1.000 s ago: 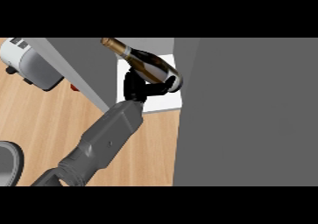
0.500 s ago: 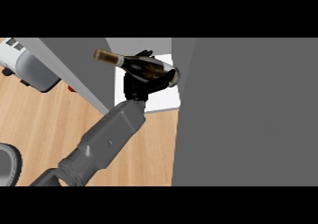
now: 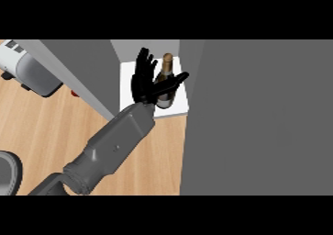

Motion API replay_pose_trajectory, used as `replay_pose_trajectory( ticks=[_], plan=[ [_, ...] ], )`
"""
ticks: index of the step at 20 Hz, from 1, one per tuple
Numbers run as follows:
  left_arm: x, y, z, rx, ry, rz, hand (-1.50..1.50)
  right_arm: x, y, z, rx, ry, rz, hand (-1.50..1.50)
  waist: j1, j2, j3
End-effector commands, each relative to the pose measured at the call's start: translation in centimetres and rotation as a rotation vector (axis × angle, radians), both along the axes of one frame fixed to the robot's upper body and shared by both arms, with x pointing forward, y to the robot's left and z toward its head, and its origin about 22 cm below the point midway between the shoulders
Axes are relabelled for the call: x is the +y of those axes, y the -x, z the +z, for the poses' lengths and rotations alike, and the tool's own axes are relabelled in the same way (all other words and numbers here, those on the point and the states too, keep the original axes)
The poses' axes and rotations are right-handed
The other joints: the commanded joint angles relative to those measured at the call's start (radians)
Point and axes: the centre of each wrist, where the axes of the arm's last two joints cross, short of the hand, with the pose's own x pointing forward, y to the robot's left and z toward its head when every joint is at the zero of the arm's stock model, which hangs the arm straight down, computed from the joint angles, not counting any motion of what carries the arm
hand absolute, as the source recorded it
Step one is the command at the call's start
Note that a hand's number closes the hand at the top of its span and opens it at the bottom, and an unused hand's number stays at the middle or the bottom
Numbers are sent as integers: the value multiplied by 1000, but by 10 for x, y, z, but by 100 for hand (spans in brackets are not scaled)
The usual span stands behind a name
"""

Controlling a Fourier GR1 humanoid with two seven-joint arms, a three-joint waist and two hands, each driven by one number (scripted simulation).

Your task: Pick up the wine, place it into the cabinet and close the cabinet

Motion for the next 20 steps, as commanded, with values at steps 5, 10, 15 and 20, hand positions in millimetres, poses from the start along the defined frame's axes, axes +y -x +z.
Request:
replay_pose_trajectory(
  ticks=[5, 10, 15, 20],
  plan=[
    [-4, -1, 0, -32, -186, -37, -150, 5, 1, 3, 6, -3, -13, -150, 25, -6, 0],
    [-9, -3, 7, -82, -222, -72, -150, 7, 0, 3, 0, -19, -3, -150, 33, -5, 0],
    [-17, -3, 15, -113, -202, -65, -150, -5, 4, -1, 0, 8, -25, -150, 48, -12, 1],
    [-24, 9, 9, -177, -168, -67, -150, -3, 0, 1, 13, 8, -16, -150, 43, -11, 1]
  ],
)
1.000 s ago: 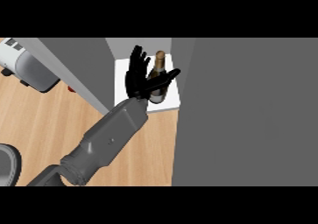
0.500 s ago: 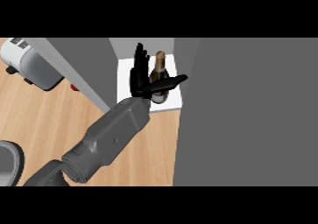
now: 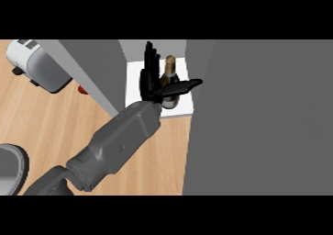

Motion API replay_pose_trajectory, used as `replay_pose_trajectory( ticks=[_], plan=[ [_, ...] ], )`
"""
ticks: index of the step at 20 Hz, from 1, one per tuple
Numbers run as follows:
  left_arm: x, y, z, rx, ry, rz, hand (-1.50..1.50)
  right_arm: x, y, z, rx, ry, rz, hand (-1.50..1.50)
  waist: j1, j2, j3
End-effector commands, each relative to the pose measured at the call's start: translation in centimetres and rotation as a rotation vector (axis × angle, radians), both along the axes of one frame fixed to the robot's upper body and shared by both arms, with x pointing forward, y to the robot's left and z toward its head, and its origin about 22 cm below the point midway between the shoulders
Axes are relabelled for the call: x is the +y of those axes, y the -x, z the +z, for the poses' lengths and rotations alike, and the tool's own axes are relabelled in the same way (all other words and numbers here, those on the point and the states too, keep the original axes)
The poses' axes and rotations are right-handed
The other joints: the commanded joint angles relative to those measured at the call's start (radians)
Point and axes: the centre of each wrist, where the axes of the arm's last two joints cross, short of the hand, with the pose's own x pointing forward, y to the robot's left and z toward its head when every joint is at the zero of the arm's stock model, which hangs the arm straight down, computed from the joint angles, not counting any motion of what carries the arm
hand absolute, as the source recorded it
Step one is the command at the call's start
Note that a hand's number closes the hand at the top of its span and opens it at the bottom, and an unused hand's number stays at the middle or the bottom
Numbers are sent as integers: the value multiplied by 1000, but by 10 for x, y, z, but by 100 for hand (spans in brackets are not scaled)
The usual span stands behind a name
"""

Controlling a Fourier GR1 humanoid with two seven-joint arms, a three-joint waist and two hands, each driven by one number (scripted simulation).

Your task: Pick up the wine, place it into the cabinet and close the cabinet

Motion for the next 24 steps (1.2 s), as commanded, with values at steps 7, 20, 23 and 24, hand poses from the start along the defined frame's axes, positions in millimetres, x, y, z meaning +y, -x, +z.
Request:
replay_pose_trajectory(
  ticks=[7, 20, 23, 24],
  plan=[
    [-5, 17, -15, -16, 71, -57, -150, -7, 11, 8, 16, -1, -15, -150, 26, -8, 0],
    [-15, 46, -32, -57, 23, -135, -150, -13, 7, 25, 32, -5, -76, -150, 96, -24, 0],
    [-11, 59, -46, -55, 39, -130, -150, -1, 22, -4, 46, 3, -53, -150, 84, -23, 1],
    [-24, 68, -36, -69, 50, -145, -150, -13, 13, 16, 20, 0, -71, -150, 88, -24, 1]
  ],
)
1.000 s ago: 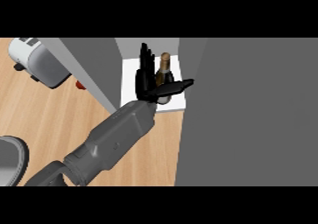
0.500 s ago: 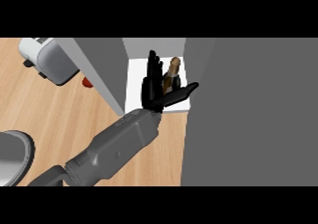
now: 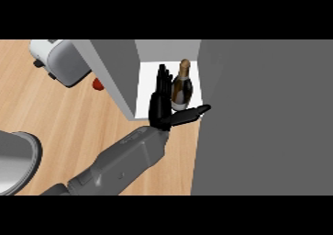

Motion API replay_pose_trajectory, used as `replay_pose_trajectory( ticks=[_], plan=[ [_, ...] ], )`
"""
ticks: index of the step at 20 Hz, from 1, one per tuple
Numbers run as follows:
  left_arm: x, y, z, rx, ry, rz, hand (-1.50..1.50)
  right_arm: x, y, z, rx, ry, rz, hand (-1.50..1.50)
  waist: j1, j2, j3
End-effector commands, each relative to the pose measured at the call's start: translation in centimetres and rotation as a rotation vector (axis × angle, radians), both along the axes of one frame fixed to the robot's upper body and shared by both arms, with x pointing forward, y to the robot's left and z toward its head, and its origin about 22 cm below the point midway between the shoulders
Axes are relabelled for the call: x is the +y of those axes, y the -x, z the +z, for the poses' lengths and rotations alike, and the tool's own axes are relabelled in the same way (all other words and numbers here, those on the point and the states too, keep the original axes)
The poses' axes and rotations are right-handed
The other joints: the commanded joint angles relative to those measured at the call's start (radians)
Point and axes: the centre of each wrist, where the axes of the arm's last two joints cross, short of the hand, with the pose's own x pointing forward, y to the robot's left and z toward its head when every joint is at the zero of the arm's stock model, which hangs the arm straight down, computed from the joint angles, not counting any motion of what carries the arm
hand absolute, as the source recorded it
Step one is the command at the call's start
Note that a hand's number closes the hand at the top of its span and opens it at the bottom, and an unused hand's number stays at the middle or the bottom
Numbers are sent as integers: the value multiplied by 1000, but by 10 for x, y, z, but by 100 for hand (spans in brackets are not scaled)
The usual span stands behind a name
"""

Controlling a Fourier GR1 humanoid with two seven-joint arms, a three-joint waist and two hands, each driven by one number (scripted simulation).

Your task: Pick up the wine, place it into the cabinet and close the cabinet

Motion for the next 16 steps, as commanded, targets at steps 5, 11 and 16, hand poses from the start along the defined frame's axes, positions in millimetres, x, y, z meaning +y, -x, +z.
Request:
replay_pose_trajectory(
  ticks=[5, 11, 16],
  plan=[
    [3, 21, -5, -50, 5, -24, -150, -3, 2, 17, -2, 1, -31, -150, 27, -6, 0],
    [9, 38, 7, -85, 9, -109, -150, -9, 4, -7, 15, 5, -25, -150, 26, -6, 1],
    [44, 72, 12, -110, 1, -168, -150, -7, 6, 11, -12, 23, -70, -150, 35, -9, 0]
  ],
)
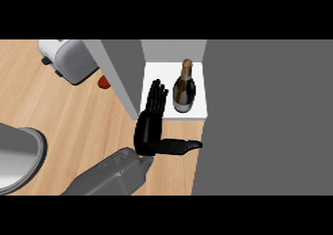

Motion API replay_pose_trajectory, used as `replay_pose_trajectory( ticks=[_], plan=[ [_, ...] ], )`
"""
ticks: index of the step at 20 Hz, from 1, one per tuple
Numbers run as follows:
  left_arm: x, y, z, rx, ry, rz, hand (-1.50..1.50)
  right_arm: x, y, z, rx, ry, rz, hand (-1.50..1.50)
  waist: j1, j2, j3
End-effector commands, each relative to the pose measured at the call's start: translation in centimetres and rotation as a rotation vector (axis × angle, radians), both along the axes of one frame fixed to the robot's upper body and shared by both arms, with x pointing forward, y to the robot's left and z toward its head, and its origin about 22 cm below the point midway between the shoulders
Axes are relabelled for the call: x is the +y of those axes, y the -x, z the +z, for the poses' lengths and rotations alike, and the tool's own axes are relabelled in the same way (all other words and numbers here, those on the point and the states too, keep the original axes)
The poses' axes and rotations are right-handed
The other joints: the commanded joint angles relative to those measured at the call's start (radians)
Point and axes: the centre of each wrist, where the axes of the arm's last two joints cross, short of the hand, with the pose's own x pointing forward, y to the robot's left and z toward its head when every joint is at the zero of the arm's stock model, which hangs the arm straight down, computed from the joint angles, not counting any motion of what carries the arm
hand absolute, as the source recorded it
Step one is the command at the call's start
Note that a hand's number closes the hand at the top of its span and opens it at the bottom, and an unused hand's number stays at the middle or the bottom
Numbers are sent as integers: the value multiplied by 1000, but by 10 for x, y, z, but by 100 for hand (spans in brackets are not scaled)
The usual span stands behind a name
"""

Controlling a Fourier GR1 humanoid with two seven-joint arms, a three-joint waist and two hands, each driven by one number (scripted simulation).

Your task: Pick up the wine, place it into the cabinet and close the cabinet

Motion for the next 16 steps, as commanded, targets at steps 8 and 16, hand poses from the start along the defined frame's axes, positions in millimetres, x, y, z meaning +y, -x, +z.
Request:
replay_pose_trajectory(
  ticks=[8, 16],
  plan=[
    [53, 55, 24, -46, -14, -108, -150, -4, 11, -1, -6, 46, 106, 150, 2, 0, 0],
    [113, 75, 64, -73, 0, -173, 150, -9, 31, 9, -36, 194, 291, 150, 1, -2, 0]
  ],
)
